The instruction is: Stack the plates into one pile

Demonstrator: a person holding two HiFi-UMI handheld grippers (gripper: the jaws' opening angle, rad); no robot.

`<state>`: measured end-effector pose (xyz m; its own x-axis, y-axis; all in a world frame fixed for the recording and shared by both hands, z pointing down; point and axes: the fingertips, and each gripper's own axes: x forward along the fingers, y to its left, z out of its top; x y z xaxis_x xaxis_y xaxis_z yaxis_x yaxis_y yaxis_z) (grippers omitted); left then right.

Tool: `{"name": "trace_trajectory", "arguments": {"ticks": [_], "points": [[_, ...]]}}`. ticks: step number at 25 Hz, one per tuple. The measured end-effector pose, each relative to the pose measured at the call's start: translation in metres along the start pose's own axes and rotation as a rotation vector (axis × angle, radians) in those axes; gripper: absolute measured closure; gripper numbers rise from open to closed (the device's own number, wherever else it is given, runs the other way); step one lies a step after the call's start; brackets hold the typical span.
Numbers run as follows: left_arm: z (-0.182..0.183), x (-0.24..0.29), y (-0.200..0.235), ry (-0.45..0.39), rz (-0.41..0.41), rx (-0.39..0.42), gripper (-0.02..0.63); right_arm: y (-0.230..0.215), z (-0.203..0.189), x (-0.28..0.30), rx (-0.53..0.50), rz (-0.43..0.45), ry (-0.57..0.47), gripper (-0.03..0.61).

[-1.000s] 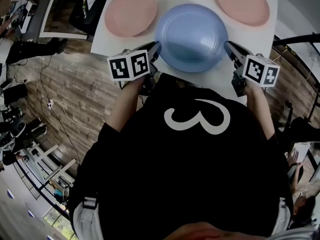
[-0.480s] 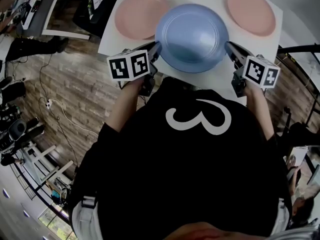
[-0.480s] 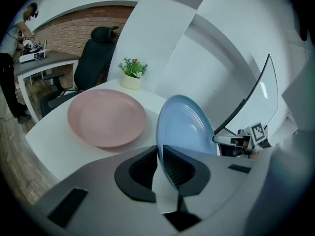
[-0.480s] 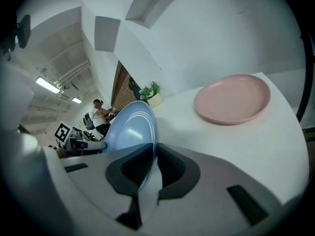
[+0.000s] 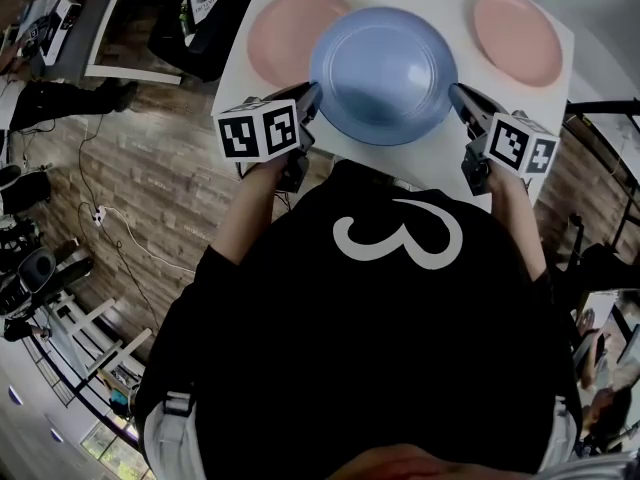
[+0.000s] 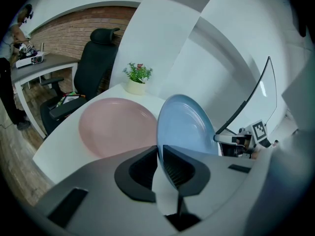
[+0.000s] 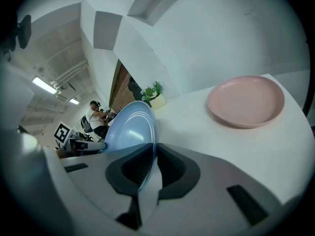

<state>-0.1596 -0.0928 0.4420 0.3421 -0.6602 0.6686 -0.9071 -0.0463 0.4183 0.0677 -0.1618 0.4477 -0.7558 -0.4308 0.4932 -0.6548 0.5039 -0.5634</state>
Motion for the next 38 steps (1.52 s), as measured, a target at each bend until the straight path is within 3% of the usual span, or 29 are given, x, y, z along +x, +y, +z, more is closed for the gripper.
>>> {"name": "trace_trajectory", "arguments": {"ticks": [13,19,34,38], "points": [[0.045,-0.018,0.085,0.005,-0.031,-0.012,0.565,0.056,0.026,0.073,-0.010,-0.031,-0.001,0.535],[0.060,-0.012,0.115,0.024,-0.046,-0.004,0.565,0.067,0.031,0.099,-0.002,-0.060,-0.001,0.535],[0.070,0.003,0.144,0.052,-0.067,0.002,0.565,0.069,0.027,0.129,0.019,-0.107,0.013,0.535],[0.080,0.007,0.179,0.059,-0.068,-0.015,0.565,0.078,0.029,0.163,0.022,-0.120,0.032,0.535]]}}
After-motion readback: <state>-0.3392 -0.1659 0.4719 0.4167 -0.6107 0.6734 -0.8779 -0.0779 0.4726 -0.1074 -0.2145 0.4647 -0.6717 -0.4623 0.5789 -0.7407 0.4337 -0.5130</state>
